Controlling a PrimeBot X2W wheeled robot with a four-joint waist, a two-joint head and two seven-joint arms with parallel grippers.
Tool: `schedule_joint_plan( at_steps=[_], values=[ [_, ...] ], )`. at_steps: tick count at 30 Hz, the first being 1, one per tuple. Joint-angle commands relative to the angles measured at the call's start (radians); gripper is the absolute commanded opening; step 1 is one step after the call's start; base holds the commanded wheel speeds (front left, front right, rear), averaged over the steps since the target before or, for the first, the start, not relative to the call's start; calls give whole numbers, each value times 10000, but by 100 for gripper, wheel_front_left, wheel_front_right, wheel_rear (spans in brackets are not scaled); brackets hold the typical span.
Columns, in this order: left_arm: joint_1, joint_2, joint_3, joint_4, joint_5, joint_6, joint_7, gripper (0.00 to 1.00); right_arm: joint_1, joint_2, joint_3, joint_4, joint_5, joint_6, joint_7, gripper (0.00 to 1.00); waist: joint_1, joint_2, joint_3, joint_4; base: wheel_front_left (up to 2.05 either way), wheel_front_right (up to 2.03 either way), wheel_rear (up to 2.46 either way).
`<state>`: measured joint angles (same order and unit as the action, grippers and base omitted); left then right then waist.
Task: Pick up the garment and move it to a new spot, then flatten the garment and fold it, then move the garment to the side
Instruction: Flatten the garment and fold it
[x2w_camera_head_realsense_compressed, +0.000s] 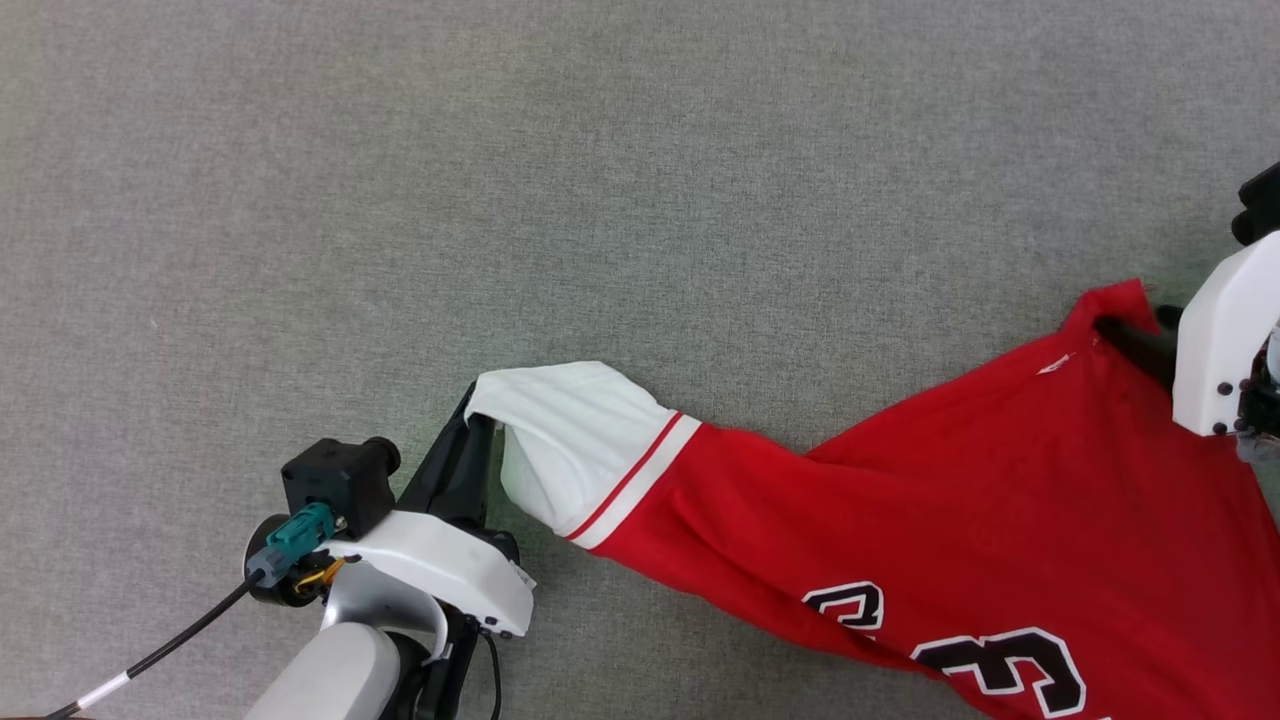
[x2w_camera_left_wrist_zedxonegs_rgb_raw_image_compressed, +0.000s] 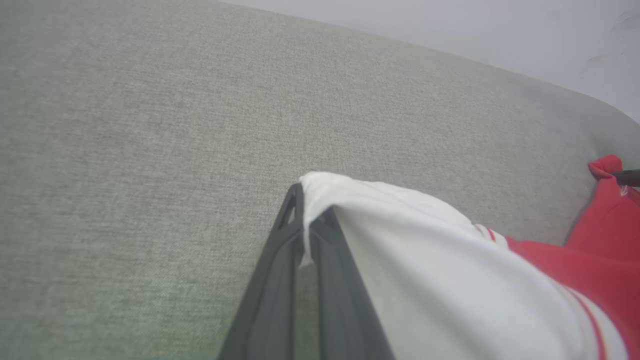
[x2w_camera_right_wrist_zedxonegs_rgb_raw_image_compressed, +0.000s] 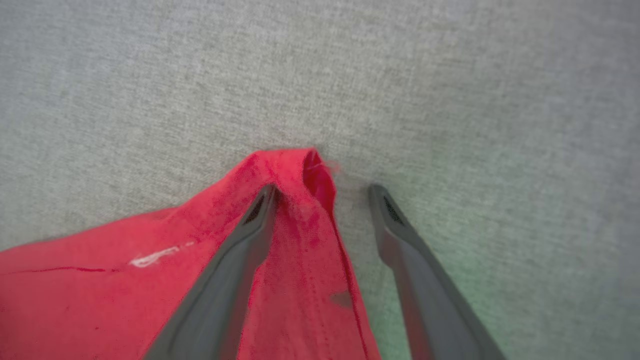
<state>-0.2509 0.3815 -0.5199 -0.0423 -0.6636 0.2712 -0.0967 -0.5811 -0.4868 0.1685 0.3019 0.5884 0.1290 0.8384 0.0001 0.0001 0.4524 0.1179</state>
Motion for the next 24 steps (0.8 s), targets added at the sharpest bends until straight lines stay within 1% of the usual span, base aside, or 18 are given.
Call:
schedule_joint_plan(
  at_steps=[1, 3, 4, 6, 9, 12, 18, 21, 24],
  values=[
    [-93, -29, -17, 71, -18, -61, -35, 0, 845, 560, 664, 662, 335, 39, 688, 0, -1, -1, -29, 11, 0, 0, 0],
    [-101, -35, -29, 167, -53, -77, -36, 0, 831, 513, 700, 587, 381, 34, 780, 0, -1, -1, -113, 0, 0, 0, 0],
    [-117, 16, -24, 285, -97, -128, 19, 0, 703, 331, 694, 436, 499, 31, 659, 0, -1, -1, -321, -62, 0, 0, 0],
    [-128, 111, -6, 337, -128, -121, 107, 0, 610, 243, 714, 339, 581, 31, 558, 0, -1, -1, -498, -136, 0, 0, 0],
    [-308, 282, 46, 374, -91, -138, 240, 0, 359, 80, 653, 130, 517, 28, 113, 0, -1, -1, -833, -259, 0, 0, 0],
    [-590, 504, 154, 467, -172, -255, 508, 0, 88, 51, 648, -57, 390, 16, -661, 0, -1, -1, -1240, -448, 0, 0, 0],
    [-1743, 944, 490, 1130, -333, -619, 1034, 0, -415, 239, 515, 452, 7, 16, -1704, 0, -1, -1, -2201, -989, 0, 0, 0],
    [-2450, 1072, 570, 1840, -381, -887, 1239, 0, -693, 444, 529, 895, -196, 16, -2078, 0, -1, -1, -2746, -1291, 0, 0, 0],
    [-3355, 1028, 631, 2749, -431, -1176, 1371, 0, -1051, 638, 482, 1359, -315, 16, -2355, 0, -1, -1, -3077, -1530, 0, 0, 0]
  ],
)
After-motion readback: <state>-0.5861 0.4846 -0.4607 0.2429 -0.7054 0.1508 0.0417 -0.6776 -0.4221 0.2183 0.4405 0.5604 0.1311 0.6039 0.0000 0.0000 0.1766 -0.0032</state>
